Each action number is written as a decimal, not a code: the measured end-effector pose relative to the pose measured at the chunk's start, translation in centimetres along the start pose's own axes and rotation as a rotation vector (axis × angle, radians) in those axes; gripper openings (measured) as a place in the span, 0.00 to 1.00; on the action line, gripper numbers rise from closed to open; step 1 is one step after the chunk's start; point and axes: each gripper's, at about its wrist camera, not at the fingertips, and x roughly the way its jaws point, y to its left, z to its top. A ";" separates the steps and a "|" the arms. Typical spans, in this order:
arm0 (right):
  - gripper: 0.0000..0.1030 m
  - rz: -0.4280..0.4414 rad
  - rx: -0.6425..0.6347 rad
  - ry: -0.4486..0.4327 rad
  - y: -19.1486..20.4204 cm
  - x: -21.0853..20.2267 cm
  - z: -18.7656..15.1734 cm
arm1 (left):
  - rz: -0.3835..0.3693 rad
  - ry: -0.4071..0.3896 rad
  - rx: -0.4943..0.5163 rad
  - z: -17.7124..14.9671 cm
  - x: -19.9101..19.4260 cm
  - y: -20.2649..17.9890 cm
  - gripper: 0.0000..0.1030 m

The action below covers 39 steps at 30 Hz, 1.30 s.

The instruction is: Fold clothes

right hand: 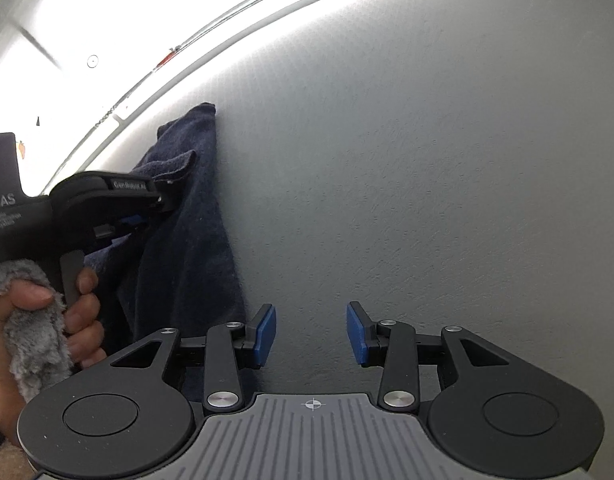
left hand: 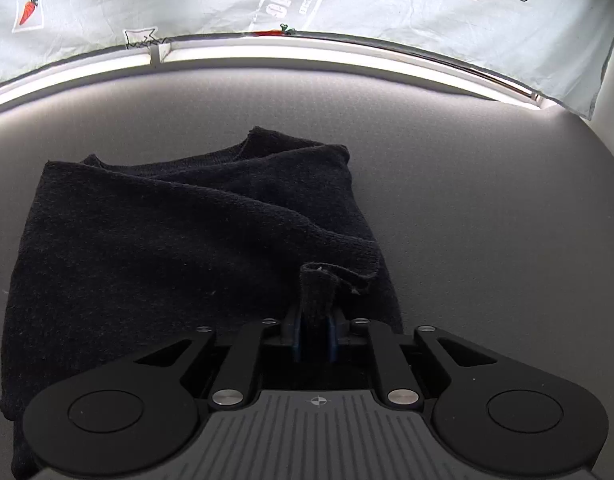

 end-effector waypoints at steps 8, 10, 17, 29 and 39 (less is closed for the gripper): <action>0.50 0.002 -0.029 0.006 0.7 0.4 0.2 | -0.117 0.028 -0.022 0.5 -3.0 1.0 0.61; 0.51 0.003 -0.033 0.009 1.0 0.6 0.4 | -0.130 0.025 -0.044 0.2 -4.4 1.8 0.62; 0.52 0.023 -0.063 0.005 2.4 1.5 1.3 | -0.033 -0.061 -0.015 -1.6 -9.3 4.2 0.66; 0.57 0.141 -0.236 -0.133 11.1 3.1 5.3 | 0.100 -0.183 -0.156 -0.4 -11.9 11.6 0.72; 0.58 -0.111 -0.400 -0.157 13.7 8.6 5.7 | 0.208 -0.054 -0.314 -2.2 -6.4 16.3 0.72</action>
